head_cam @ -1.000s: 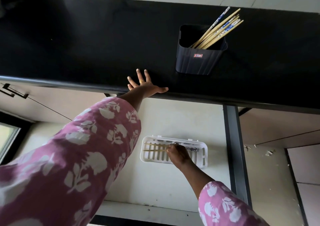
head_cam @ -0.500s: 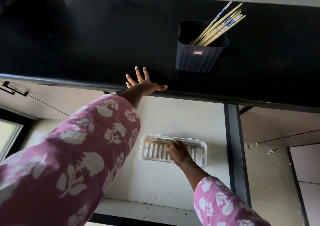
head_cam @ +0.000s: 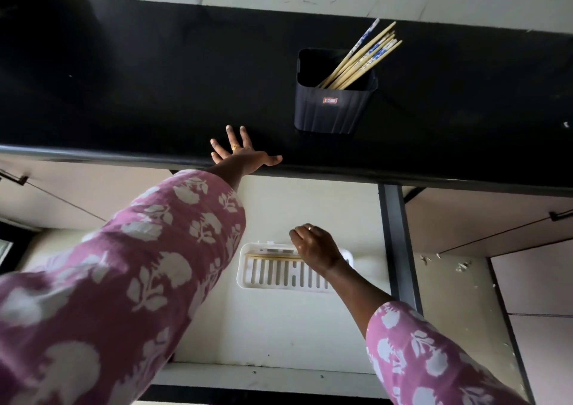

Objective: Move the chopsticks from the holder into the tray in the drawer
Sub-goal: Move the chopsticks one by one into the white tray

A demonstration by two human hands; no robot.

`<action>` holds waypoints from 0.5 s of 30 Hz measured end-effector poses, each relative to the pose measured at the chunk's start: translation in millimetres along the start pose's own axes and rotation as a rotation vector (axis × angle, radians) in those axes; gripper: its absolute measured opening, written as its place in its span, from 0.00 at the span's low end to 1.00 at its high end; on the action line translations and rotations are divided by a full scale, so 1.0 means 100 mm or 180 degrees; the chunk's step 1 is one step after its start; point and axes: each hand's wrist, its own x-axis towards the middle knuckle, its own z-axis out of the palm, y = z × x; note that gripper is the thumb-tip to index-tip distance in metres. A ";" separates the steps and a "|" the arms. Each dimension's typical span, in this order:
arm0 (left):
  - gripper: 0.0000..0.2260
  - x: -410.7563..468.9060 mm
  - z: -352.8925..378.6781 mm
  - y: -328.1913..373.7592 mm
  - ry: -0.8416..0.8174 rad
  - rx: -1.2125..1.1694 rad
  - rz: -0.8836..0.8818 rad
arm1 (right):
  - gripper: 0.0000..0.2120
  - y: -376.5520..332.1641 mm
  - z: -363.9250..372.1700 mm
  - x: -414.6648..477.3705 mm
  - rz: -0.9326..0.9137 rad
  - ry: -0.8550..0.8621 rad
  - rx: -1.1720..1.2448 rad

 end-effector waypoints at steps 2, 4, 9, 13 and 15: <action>0.52 -0.01 0.00 -0.01 0.0012 0.0009 0.0017 | 0.12 0.12 -0.16 0.10 0.0153 0.0272 0.0084; 0.52 -0.02 0.00 0.00 -0.0018 -0.0012 0.0037 | 0.10 0.30 -0.31 0.22 0.0318 0.0629 0.0246; 0.52 -0.04 -0.05 0.00 -0.0112 0.0030 0.0010 | 0.04 0.80 -0.77 0.62 0.0466 0.1591 0.0079; 0.51 -0.04 -0.06 0.01 -0.0131 0.0065 -0.0002 | 0.06 1.16 -1.14 0.93 0.0574 0.2257 -0.0340; 0.51 -0.04 -0.06 0.02 -0.0136 0.0064 -0.0008 | 0.05 1.31 -1.31 1.07 0.0893 0.2392 -0.0203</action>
